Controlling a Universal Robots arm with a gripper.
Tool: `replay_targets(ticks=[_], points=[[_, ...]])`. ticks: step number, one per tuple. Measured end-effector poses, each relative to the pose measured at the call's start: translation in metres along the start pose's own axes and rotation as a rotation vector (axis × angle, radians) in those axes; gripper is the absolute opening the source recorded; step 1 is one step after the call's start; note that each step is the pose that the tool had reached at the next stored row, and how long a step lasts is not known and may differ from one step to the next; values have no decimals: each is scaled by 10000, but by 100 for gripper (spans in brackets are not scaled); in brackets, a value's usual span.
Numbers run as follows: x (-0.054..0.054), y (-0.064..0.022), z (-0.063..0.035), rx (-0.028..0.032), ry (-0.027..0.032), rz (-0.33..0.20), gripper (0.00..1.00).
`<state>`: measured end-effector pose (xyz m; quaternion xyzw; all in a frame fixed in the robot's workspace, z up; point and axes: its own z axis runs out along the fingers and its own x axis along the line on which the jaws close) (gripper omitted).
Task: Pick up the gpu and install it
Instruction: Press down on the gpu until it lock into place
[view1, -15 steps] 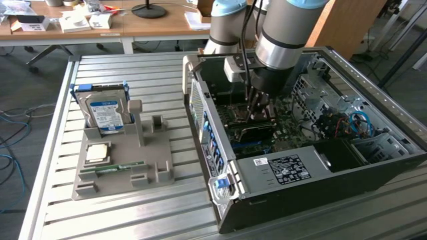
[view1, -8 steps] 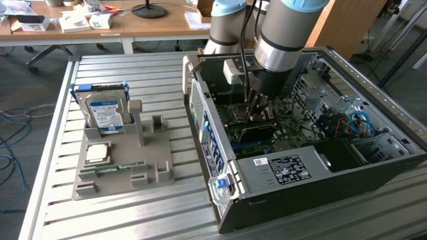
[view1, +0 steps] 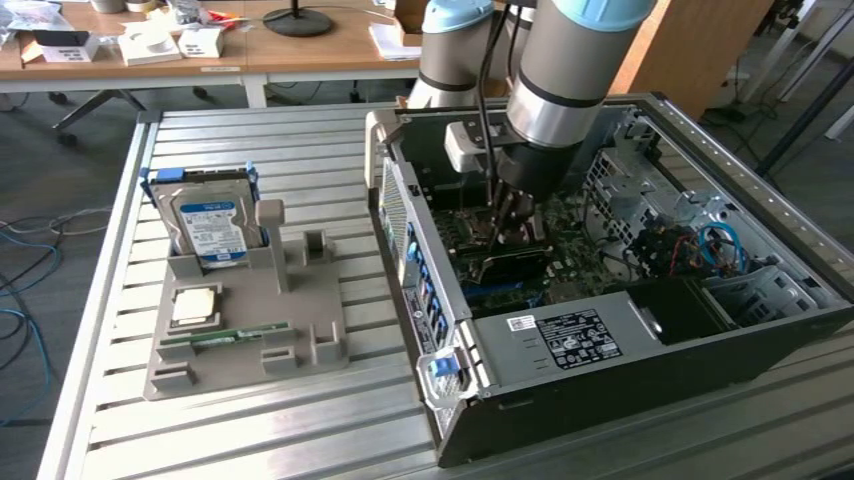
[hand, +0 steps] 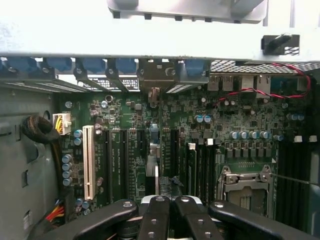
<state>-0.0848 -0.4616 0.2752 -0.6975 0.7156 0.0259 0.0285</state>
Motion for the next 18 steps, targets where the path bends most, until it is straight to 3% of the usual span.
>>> replay_targets(ticks=[18], points=[[6,0,72,-1,1,0,11]])
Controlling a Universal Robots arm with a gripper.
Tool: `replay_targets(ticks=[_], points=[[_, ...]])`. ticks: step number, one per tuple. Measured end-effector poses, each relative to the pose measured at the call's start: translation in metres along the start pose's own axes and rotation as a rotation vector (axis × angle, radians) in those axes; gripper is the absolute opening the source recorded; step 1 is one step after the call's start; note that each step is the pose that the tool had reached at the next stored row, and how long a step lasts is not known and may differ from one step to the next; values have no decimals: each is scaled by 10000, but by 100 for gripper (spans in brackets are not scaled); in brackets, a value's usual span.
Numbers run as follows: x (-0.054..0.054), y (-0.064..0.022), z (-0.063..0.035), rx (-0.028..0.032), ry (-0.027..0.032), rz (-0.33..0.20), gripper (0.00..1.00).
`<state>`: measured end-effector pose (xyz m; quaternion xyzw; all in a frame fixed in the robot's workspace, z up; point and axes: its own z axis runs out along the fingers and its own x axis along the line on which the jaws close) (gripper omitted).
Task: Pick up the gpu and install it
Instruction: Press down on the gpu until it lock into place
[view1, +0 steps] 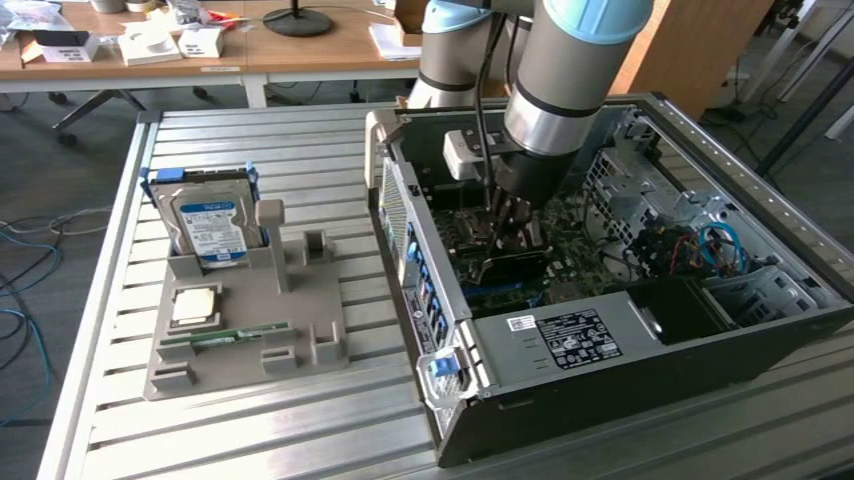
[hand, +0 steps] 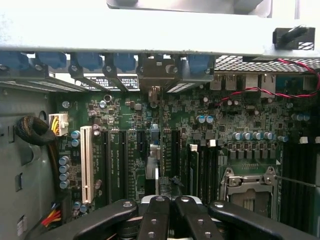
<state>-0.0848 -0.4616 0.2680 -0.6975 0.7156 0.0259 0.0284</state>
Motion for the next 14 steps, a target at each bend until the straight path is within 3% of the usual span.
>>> replay_targets(ticks=[14], points=[[1,0,13,0,0,0,11]])
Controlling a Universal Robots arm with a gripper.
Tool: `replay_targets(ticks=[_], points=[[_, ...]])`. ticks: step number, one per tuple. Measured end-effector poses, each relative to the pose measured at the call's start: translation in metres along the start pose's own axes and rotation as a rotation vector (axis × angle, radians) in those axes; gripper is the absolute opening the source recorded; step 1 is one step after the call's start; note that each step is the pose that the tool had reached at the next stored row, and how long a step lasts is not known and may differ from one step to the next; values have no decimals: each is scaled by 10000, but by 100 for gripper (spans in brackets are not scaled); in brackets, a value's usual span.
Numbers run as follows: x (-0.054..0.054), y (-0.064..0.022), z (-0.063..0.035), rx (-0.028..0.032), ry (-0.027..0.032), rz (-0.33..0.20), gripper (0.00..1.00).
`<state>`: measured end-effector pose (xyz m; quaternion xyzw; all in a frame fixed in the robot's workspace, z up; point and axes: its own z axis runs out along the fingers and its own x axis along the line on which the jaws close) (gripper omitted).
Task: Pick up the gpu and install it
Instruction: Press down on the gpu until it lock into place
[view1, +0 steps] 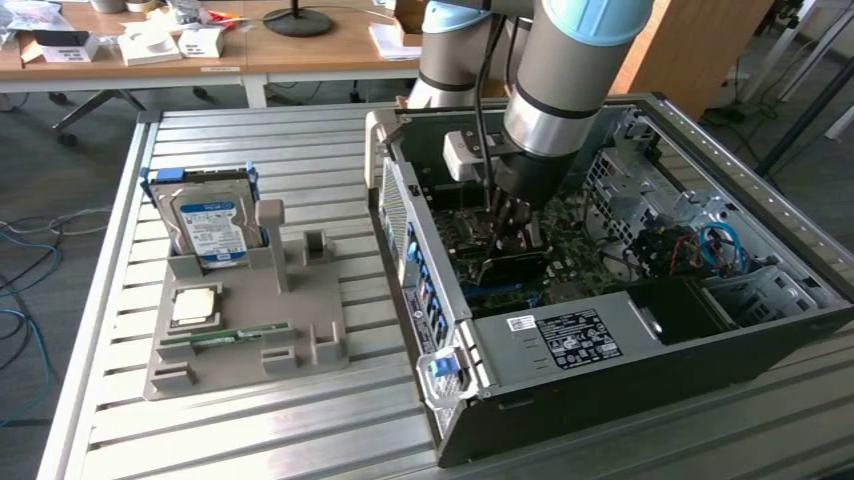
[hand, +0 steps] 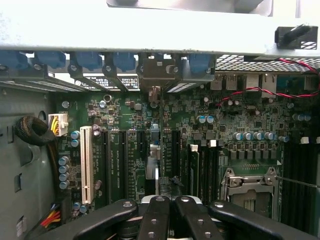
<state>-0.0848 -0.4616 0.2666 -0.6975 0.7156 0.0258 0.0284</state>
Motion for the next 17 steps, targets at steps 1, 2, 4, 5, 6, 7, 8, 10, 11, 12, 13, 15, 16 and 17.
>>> replay_targets(ticks=[1,2,4,5,6,7,8,10,11,12,13,15,16,17], points=[[0,0,4,1,0,0,11],[0,0,6,0,2,0,11],[1,0,6,-1,2,0,11],[1,1,7,-1,2,0,11],[1,1,7,0,1,1,11],[1,0,7,0,0,0,11],[0,2,7,2,0,1,11],[-1,11,8,1,-1,2,11],[-2,14,8,1,-1,1,11],[-2,15,8,1,-1,0,11],[-2,15,8,1,-1,-1,11],[-3,15,3,4,-5,-1,11],[-4,16,-9,5,-9,0,11],[-5,16,-30,4,-4,0,11]])
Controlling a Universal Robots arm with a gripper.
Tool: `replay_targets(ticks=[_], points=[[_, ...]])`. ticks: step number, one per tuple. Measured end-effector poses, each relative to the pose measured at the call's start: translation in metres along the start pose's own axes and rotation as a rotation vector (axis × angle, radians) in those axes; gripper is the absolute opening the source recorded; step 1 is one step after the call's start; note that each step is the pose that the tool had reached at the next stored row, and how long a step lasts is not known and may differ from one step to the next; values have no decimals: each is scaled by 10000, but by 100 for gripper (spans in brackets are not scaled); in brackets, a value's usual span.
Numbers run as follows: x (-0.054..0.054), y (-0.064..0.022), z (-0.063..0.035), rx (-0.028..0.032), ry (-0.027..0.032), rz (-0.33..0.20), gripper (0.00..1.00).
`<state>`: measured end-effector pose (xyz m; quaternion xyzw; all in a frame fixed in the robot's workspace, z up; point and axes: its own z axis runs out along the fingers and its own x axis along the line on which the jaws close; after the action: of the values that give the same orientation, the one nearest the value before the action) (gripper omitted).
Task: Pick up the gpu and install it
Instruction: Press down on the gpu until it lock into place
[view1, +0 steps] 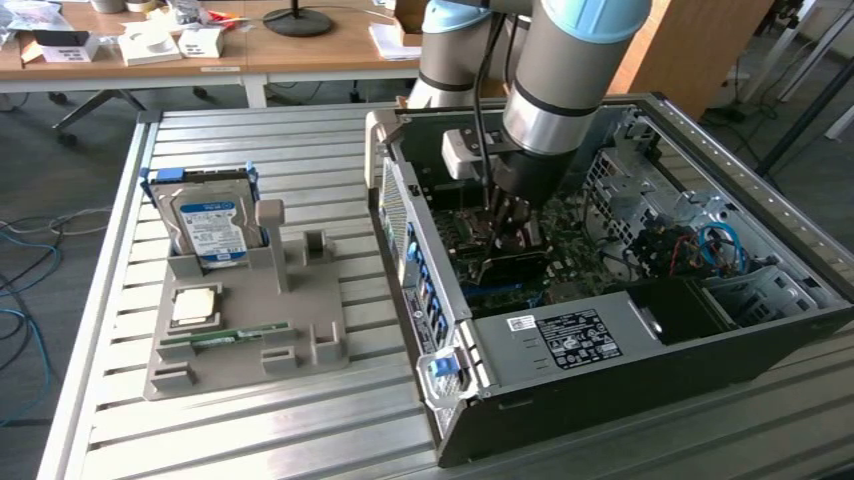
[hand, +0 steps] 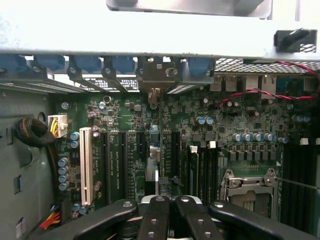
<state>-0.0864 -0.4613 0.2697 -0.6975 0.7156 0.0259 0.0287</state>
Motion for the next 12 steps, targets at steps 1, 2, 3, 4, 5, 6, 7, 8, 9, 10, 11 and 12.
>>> replay_targets(ticks=[1,2,3,4,5,6,7,8,9,10,11,12], points=[[-1,0,-21,-2,6,1,11],[-3,0,-35,-2,6,2,11],[-3,-1,-44,-2,7,2,11],[0,-4,-48,-2,6,0,11],[4,-4,-50,-2,8,0,11],[9,-5,-51,-2,9,0,11],[16,-6,-51,-3,9,-1,11],[25,-7,-52,-3,9,-1,11],[31,-6,-52,-2,9,0,11],[34,-6,-52,-1,7,1,11],[33,-6,-50,-1,7,2,11],[35,-6,-38,-1,6,2,11]])
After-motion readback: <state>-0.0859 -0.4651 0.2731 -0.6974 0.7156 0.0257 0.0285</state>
